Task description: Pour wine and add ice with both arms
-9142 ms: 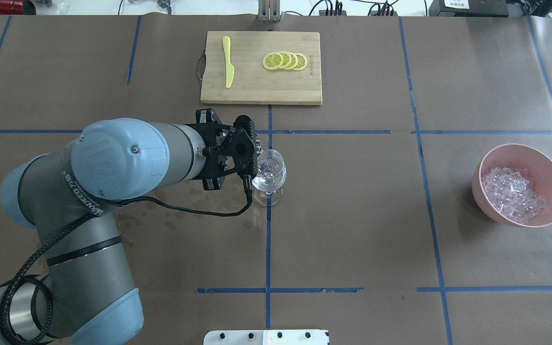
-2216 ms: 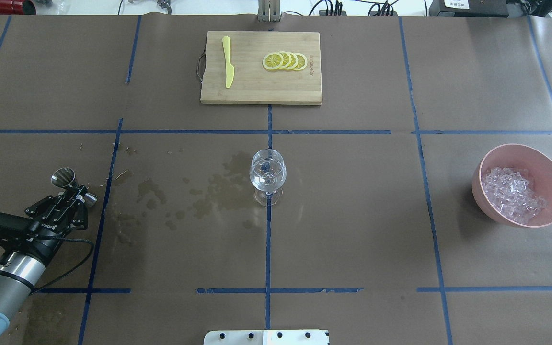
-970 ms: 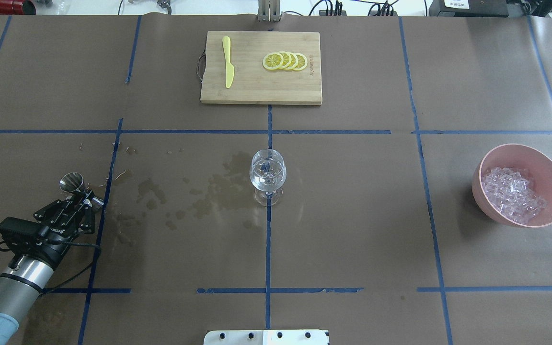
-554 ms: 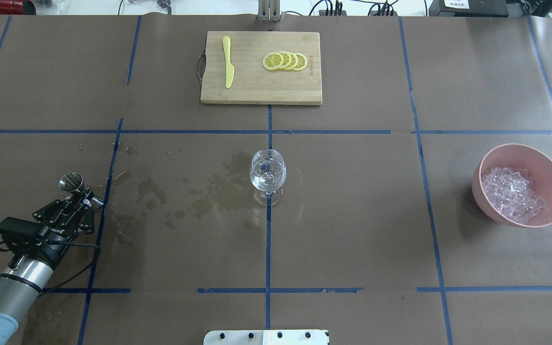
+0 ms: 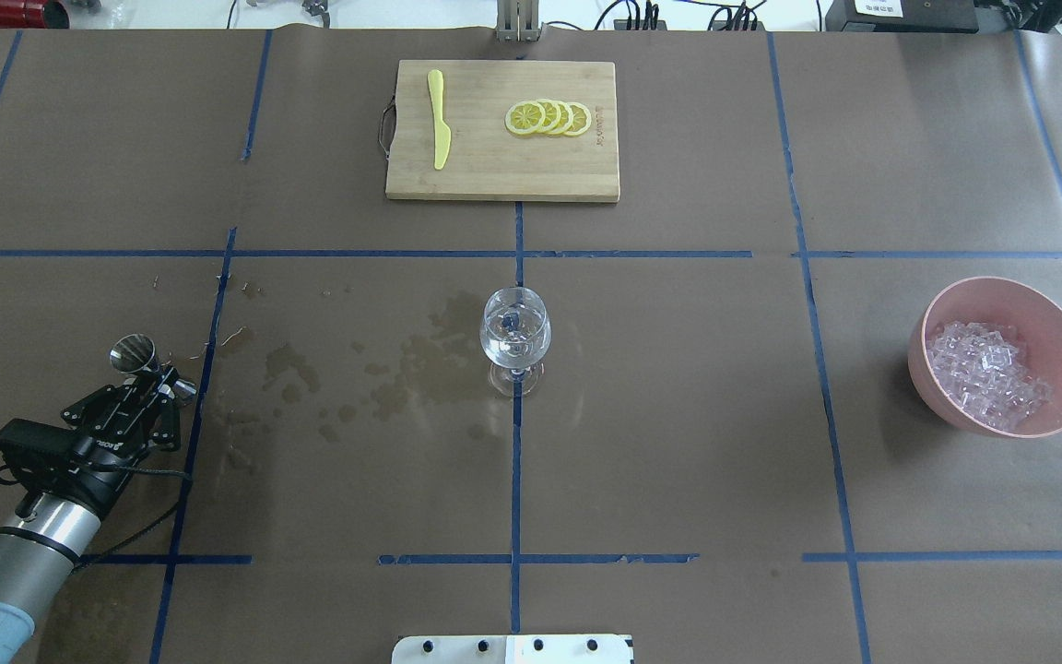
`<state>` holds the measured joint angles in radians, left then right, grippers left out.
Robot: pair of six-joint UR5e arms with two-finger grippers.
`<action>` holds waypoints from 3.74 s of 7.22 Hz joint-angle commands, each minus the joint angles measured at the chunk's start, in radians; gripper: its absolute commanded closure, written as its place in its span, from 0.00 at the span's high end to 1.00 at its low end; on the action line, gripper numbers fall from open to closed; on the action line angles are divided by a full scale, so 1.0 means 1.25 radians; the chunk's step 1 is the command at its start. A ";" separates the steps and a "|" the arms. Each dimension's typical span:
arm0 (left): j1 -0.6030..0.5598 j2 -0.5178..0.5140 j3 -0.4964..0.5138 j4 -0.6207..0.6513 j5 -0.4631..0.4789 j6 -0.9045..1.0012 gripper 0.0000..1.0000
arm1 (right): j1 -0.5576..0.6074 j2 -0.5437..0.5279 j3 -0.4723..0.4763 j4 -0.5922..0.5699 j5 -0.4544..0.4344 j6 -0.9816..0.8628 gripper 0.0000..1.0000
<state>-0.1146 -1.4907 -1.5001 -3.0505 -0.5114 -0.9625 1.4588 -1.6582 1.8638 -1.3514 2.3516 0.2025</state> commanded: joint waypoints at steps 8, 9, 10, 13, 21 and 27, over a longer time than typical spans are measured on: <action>-0.007 0.013 -0.069 -0.114 0.041 0.100 1.00 | 0.000 0.006 0.000 0.000 0.000 0.000 1.00; -0.007 0.013 -0.080 -0.196 0.052 0.202 1.00 | 0.000 0.006 0.000 0.000 0.000 0.000 1.00; -0.007 0.013 -0.105 -0.256 0.053 0.290 1.00 | 0.000 0.007 0.000 0.000 0.000 0.001 1.00; -0.069 0.017 -0.169 -0.252 0.002 0.349 1.00 | 0.000 0.011 0.000 0.000 -0.001 0.006 1.00; -0.820 -0.045 -0.189 0.369 -0.963 0.468 1.00 | 0.000 0.007 -0.002 0.000 -0.001 0.006 1.00; -1.164 -0.072 -0.111 1.088 -1.472 0.781 1.00 | 0.000 -0.001 0.002 0.000 0.000 0.010 1.00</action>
<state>-1.4849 -1.6375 -1.6997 -1.7973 -2.0349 0.0156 1.4588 -1.6579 1.8662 -1.3514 2.3516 0.2120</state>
